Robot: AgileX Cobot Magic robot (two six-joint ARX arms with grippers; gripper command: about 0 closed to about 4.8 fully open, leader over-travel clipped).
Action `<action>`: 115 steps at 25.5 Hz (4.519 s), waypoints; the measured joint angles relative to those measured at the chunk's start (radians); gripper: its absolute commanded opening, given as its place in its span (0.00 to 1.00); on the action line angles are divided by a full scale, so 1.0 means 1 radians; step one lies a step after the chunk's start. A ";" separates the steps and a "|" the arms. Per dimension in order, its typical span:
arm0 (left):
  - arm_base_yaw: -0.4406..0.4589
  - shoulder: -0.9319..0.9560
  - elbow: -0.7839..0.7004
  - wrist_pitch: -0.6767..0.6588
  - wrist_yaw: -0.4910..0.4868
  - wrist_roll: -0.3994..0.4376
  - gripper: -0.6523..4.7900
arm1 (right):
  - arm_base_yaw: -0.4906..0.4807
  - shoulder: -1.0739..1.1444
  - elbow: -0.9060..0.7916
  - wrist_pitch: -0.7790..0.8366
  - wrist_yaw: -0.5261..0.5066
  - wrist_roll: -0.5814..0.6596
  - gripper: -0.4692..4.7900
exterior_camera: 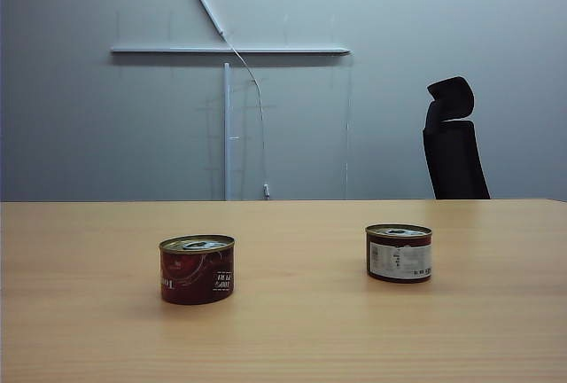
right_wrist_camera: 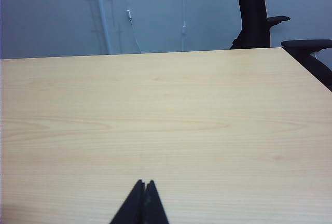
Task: Stack a can of tomatoes on the right onto the can of tomatoes on the left.
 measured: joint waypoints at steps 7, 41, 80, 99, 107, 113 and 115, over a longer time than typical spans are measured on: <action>0.000 0.000 0.000 0.000 0.000 0.000 0.11 | 0.000 0.000 0.000 0.000 0.000 0.000 0.07; -0.787 0.198 0.000 0.000 0.000 0.000 0.11 | 0.344 0.803 0.321 0.110 -0.206 0.042 1.00; -0.803 0.197 0.000 0.000 -0.001 0.000 0.11 | 0.783 1.468 0.666 0.309 -0.185 -0.073 0.09; -0.803 0.197 0.000 0.000 -0.001 0.000 0.11 | 0.827 1.612 0.792 0.202 -0.160 -0.134 0.09; -0.803 0.197 0.000 0.000 -0.001 0.000 0.11 | 0.838 1.613 0.792 0.206 -0.158 -0.136 0.11; -0.803 0.196 0.000 0.000 -0.001 0.000 0.11 | 0.850 1.631 0.793 0.224 -0.147 -0.136 0.36; -0.803 0.196 0.000 0.000 -0.001 0.000 0.11 | 0.851 1.631 0.793 0.224 -0.136 -0.136 0.65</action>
